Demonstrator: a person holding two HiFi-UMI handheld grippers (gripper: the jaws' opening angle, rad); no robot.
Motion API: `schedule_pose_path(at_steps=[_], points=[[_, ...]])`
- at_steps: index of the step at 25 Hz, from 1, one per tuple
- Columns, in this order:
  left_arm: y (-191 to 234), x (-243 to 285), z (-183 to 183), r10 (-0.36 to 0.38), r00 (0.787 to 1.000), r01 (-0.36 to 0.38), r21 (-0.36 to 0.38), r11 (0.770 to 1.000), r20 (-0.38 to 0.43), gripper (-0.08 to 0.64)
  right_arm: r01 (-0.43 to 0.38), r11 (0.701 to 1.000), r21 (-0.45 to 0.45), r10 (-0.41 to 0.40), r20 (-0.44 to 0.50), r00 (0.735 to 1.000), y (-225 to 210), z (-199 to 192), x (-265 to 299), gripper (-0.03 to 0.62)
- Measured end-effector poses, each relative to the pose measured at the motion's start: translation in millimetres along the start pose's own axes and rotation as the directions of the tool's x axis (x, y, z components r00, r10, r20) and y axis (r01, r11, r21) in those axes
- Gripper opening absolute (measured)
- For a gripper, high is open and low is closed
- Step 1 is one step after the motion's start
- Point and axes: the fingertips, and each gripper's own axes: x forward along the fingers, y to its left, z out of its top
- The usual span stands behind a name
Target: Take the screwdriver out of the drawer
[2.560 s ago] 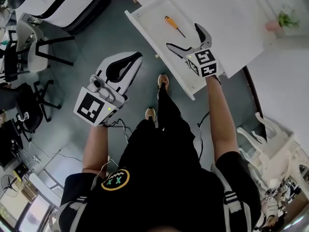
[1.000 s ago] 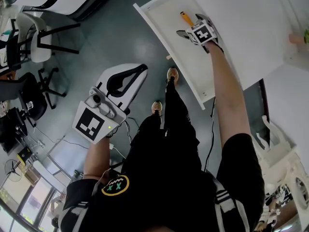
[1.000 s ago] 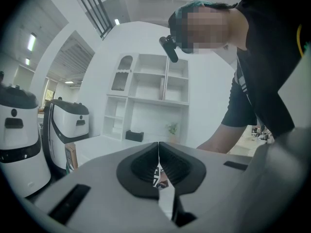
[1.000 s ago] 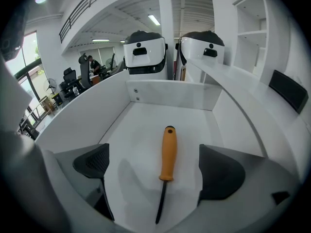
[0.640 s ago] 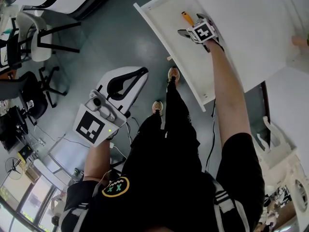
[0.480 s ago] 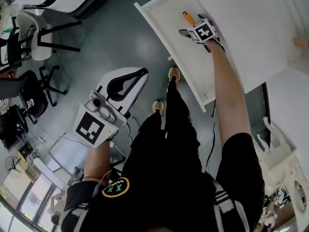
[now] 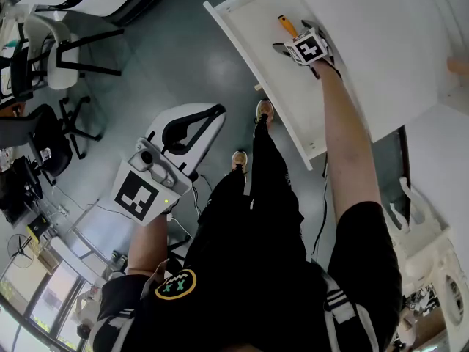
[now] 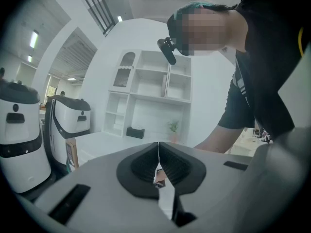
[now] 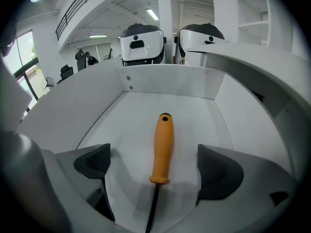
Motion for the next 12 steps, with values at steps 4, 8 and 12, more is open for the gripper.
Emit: schedule_pose_path(at_steps=[4,8,12], points=[[0.0,0.4,0.9,-0.002,1.000,0.002,-0.001,1.000,0.000,0.020,-0.001,1.000,0.000,0.001,0.009,1.000,0.7,2.3,0.4,0.578],[-1.1,1.7,0.6,-0.001,1.000,0.001,-0.003,1.000,-0.004,0.020,-0.003,1.000,-0.005,0.003,0.011,1.000,0.5,3.1,-0.6,0.577],[-1.2,0.9,0.7,0.001,1.000,-0.001,-0.001,1.000,-0.006,0.020,-0.009,1.000,-0.010,0.009,0.013,1.000,2.1,3.2,-0.5,0.560]])
